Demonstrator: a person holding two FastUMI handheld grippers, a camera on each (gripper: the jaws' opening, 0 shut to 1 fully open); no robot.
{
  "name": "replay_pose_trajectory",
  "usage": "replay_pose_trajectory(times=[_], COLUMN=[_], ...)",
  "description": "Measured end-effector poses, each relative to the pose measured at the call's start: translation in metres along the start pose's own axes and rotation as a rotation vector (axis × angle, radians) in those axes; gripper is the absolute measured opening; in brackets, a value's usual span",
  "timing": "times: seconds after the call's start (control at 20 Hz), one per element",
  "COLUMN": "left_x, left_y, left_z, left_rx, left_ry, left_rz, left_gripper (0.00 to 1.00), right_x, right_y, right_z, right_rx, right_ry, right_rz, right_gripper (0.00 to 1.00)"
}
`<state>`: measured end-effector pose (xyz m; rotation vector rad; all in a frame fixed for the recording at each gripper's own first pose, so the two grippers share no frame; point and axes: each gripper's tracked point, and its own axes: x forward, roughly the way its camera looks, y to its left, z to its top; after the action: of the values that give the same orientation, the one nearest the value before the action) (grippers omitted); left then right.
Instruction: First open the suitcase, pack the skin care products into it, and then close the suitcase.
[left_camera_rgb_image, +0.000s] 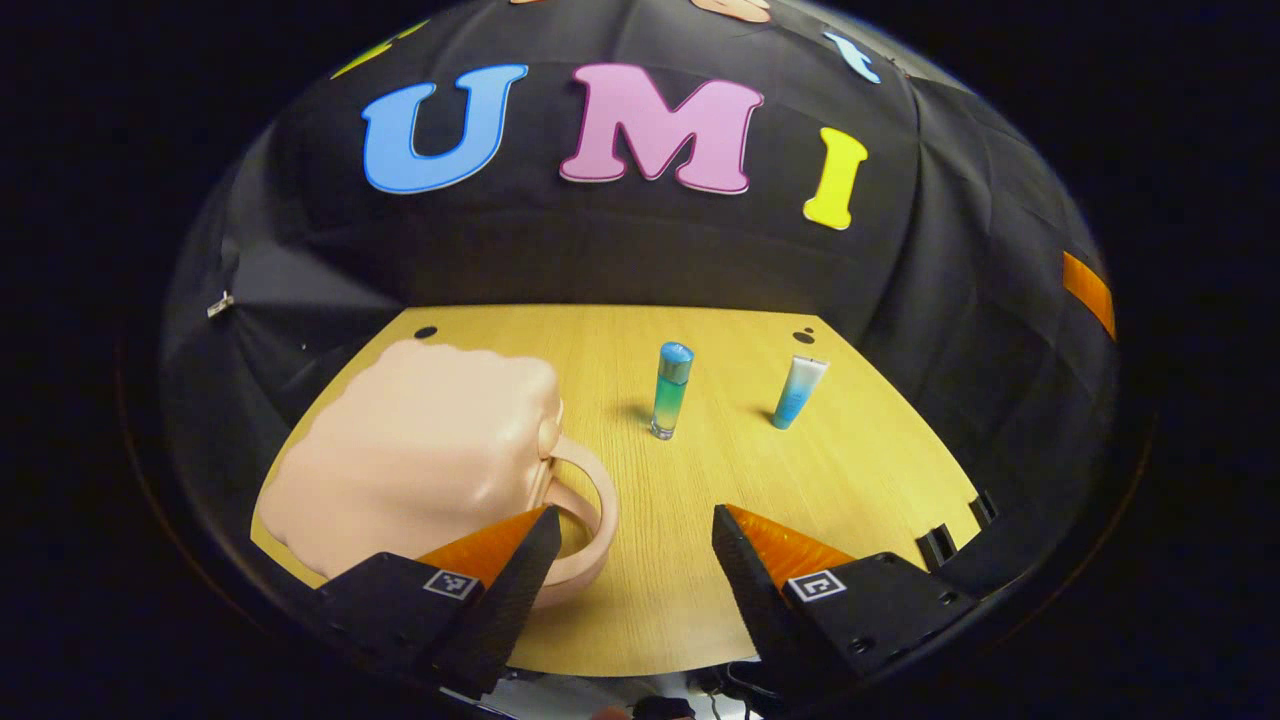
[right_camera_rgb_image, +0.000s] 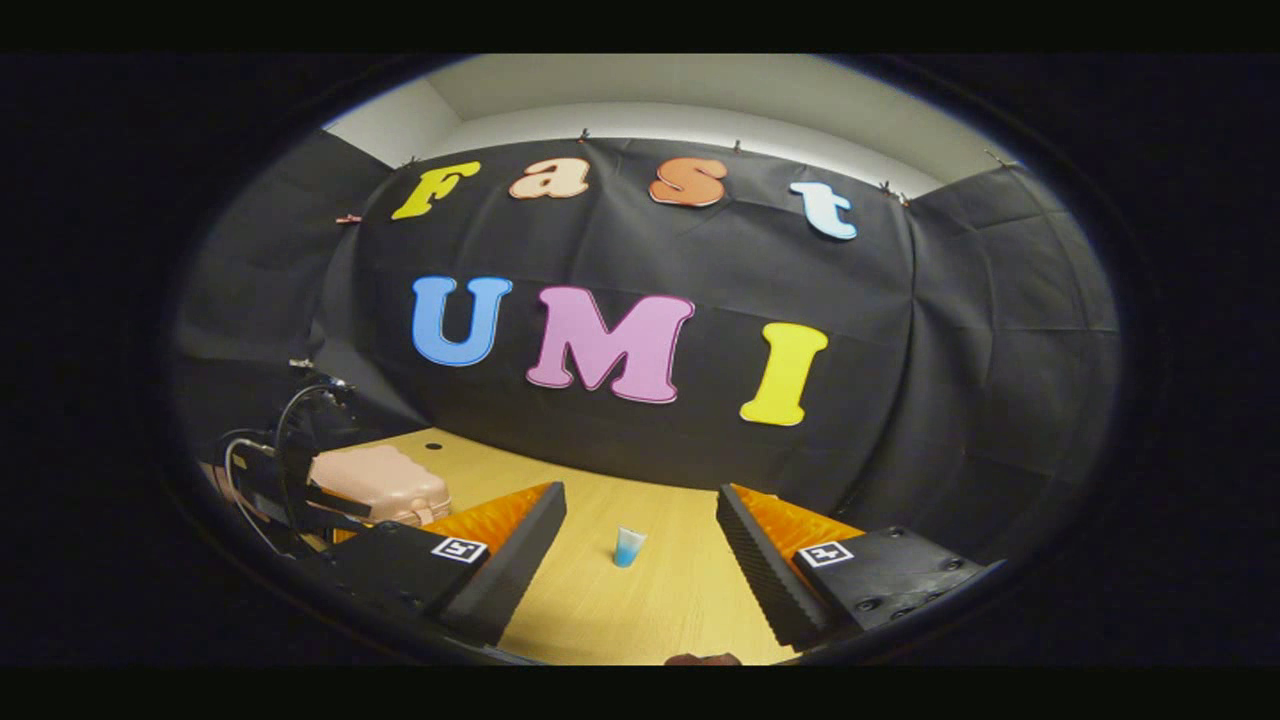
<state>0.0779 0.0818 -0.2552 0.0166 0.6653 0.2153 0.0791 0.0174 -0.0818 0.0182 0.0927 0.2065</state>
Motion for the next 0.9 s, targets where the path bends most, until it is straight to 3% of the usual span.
replay_pose_trajectory(times=[0.25, 0.45, 0.55, 0.65, 0.7, 0.8, 0.9], left_x=[0.053, 0.086, 0.100, 0.098, 0.098, 0.098, 0.086], left_y=[0.019, 0.027, 0.028, 0.031, 0.028, 0.021, 0.012], left_z=[-0.017, -0.037, -0.044, -0.048, -0.039, -0.024, -0.013], left_rx=[0.031, -0.038, -0.044, 0.054, 0.116, 0.199, 0.165], left_ry=[0.154, 0.310, 0.363, 0.435, 0.412, 0.375, 0.387], left_rz=[0.129, 0.205, 0.205, 0.171, 0.149, 0.132, 0.115], left_gripper=[0.96, 0.95, 0.88, 0.41, 0.17, 0.12, 0.11], right_x=[0.045, 0.068, 0.075, 0.083, 0.086, 0.089, 0.090], right_y=[-0.023, -0.042, -0.050, -0.059, -0.064, -0.074, -0.080], right_z=[-0.038, -0.074, -0.084, -0.091, -0.092, -0.095, -0.095], right_rx=[0.069, 0.142, 0.184, 0.227, 0.231, 0.203, 0.185], right_ry=[0.073, 0.152, 0.192, 0.212, 0.218, 0.218, 0.213], right_rz=[0.075, 0.107, 0.111, 0.115, 0.112, 0.094, 0.076], right_gripper=[0.96, 0.96, 0.96, 0.96, 0.96, 0.97, 0.97])
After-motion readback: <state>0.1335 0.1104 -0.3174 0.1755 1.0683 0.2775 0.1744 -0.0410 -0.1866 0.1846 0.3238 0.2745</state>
